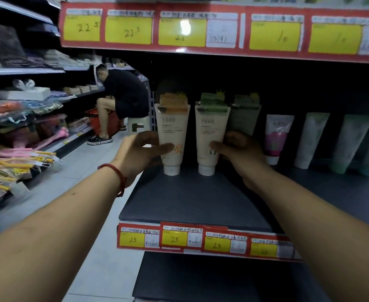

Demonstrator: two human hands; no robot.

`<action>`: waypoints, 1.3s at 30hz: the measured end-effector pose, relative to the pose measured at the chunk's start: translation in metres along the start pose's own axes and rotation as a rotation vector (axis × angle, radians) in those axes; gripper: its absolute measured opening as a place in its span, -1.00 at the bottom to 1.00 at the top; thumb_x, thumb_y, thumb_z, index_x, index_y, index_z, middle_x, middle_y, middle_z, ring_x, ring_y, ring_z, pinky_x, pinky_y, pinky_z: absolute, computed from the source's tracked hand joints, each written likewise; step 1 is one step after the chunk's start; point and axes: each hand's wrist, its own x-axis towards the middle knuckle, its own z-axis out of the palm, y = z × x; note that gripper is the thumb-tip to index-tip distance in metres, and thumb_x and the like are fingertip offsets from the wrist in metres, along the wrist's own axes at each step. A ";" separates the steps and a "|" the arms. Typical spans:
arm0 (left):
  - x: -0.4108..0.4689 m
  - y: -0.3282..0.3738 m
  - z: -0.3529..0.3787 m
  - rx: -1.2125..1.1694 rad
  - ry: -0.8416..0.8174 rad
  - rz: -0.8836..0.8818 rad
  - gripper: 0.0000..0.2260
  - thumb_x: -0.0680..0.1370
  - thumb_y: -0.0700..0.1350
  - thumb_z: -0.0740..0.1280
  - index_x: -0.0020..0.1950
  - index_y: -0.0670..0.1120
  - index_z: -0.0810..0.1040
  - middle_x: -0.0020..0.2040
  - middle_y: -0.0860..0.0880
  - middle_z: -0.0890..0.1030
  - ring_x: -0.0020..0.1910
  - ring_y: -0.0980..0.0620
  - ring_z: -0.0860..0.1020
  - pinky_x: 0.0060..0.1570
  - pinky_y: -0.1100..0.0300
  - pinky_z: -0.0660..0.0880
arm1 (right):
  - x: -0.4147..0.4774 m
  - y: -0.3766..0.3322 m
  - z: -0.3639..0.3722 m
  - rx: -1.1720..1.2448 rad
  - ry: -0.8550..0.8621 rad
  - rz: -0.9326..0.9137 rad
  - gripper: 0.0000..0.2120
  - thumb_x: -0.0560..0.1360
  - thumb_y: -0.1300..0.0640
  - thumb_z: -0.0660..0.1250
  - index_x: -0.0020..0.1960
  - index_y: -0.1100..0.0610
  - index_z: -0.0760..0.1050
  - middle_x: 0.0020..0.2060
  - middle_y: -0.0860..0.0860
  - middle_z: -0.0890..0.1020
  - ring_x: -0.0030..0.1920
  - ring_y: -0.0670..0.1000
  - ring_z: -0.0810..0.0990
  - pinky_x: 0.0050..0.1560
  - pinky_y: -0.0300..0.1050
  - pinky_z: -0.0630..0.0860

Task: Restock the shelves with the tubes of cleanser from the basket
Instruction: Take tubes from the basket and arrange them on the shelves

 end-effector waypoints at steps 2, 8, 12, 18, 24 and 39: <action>0.002 -0.003 0.000 -0.002 0.013 0.001 -0.75 0.49 -0.23 0.50 0.16 -0.18 0.65 0.13 -0.07 0.70 -0.06 0.06 0.70 -0.20 0.26 0.60 | 0.001 0.001 0.001 -0.004 0.017 -0.008 -0.84 0.45 0.21 0.53 0.00 0.09 0.62 -0.02 -0.03 0.72 0.02 -0.05 0.70 0.09 -0.09 0.65; 0.006 -0.009 -0.001 0.010 0.045 0.018 -0.73 0.49 -0.20 0.50 0.17 -0.16 0.65 0.14 -0.07 0.69 0.08 -0.09 0.69 -0.01 0.00 0.66 | 0.003 0.005 0.005 -0.021 0.041 -0.017 -0.82 0.48 0.18 0.50 0.05 0.02 0.63 0.00 -0.08 0.71 0.05 -0.09 0.68 0.07 -0.17 0.64; 0.008 -0.009 0.003 0.016 0.062 0.012 -0.75 0.50 -0.23 0.48 0.17 -0.18 0.65 0.13 -0.10 0.69 0.01 -0.05 0.68 -0.18 0.17 0.59 | 0.004 0.006 0.006 -0.031 0.046 -0.029 -0.82 0.48 0.19 0.50 0.06 0.04 0.63 -0.02 -0.08 0.71 0.01 -0.10 0.68 0.02 -0.20 0.64; 0.003 -0.005 0.001 0.024 0.130 -0.017 -0.66 0.43 -0.21 0.56 0.19 -0.12 0.64 0.08 -0.10 0.71 0.02 -0.10 0.69 -0.03 -0.05 0.65 | 0.001 0.001 0.006 -0.085 0.048 0.015 -0.79 0.48 0.15 0.50 0.10 0.05 0.60 0.04 -0.03 0.69 0.06 -0.05 0.66 0.04 -0.17 0.62; -0.031 0.020 -0.003 0.386 0.248 -0.001 -0.46 0.36 0.07 0.60 0.27 -0.07 0.59 0.08 -0.01 0.68 0.06 -0.11 0.66 0.13 -0.07 0.60 | -0.028 -0.024 0.000 -0.284 0.107 0.055 -0.54 0.46 0.07 0.53 0.29 0.16 0.51 0.12 0.03 0.63 0.12 0.03 0.60 0.14 -0.10 0.56; -0.213 0.061 0.059 1.031 0.000 0.275 -0.48 0.46 0.09 0.50 0.37 -0.03 0.50 0.30 -0.05 0.57 0.28 -0.06 0.52 0.28 -0.01 0.49 | -0.220 -0.081 -0.056 -0.869 -0.215 -0.293 -0.50 0.49 0.07 0.44 0.40 0.09 0.44 0.29 0.05 0.51 0.31 0.07 0.48 0.31 0.01 0.46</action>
